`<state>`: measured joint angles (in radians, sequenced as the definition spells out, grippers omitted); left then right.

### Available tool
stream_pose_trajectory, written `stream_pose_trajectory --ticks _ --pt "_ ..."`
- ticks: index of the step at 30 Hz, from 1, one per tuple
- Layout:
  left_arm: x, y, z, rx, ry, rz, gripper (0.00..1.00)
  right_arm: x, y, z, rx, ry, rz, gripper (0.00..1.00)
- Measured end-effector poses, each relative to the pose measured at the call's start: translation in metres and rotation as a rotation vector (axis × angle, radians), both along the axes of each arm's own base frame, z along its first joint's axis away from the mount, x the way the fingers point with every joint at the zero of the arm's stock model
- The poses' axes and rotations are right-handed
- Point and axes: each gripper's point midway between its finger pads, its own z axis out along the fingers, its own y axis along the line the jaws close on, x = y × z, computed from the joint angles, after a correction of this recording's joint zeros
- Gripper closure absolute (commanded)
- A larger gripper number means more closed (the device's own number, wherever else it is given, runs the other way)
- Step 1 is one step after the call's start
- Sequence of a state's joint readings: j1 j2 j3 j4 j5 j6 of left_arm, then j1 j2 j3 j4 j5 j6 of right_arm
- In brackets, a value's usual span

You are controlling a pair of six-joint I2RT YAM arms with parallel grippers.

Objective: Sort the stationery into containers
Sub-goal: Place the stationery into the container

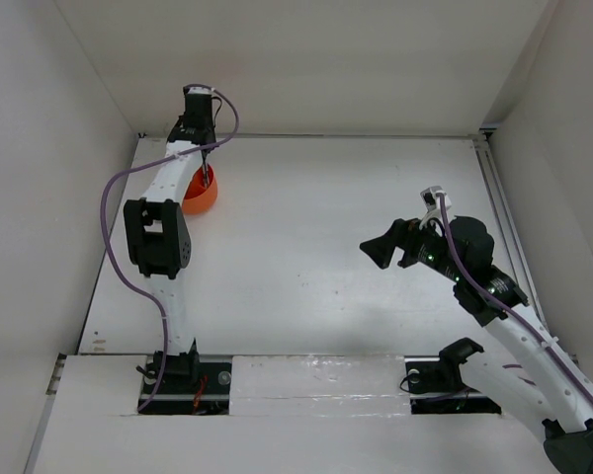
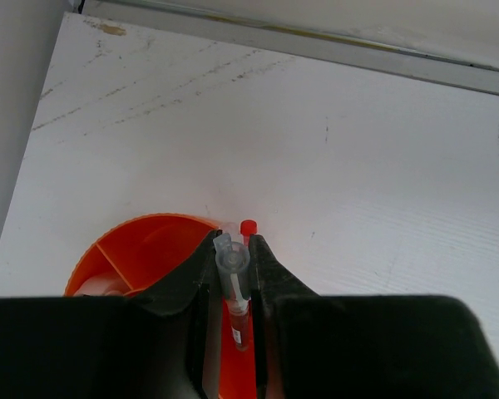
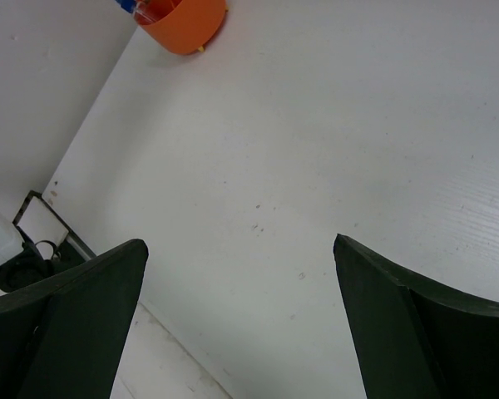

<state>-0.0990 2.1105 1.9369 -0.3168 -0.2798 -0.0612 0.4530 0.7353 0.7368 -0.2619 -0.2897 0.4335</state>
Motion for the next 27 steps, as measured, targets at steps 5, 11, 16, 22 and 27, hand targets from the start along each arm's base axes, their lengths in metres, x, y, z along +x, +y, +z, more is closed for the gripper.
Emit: stream_pose_trajectory --ticks 5,11,16,22,27 --pt "0.001 0.002 0.001 0.001 -0.006 0.002 0.77 0.0 0.0 0.0 0.0 0.0 0.0 0.0" --pt "0.002 -0.002 0.0 -0.017 -0.006 -0.012 0.51 -0.001 0.001 0.0 0.001 0.002 0.005 0.0" --pt "0.0 -0.005 0.0 -0.032 0.001 -0.016 0.46 0.001 0.002 -0.004 -0.004 0.014 0.009 0.0" --pt "-0.01 -0.014 0.032 -0.046 -0.026 -0.028 0.15 0.0 0.003 -0.005 -0.005 0.02 0.017 0.0" --pt "-0.032 -0.048 0.137 -0.097 -0.213 -0.102 0.01 0.005 0.002 -0.005 -0.028 0.028 -0.005 0.0"
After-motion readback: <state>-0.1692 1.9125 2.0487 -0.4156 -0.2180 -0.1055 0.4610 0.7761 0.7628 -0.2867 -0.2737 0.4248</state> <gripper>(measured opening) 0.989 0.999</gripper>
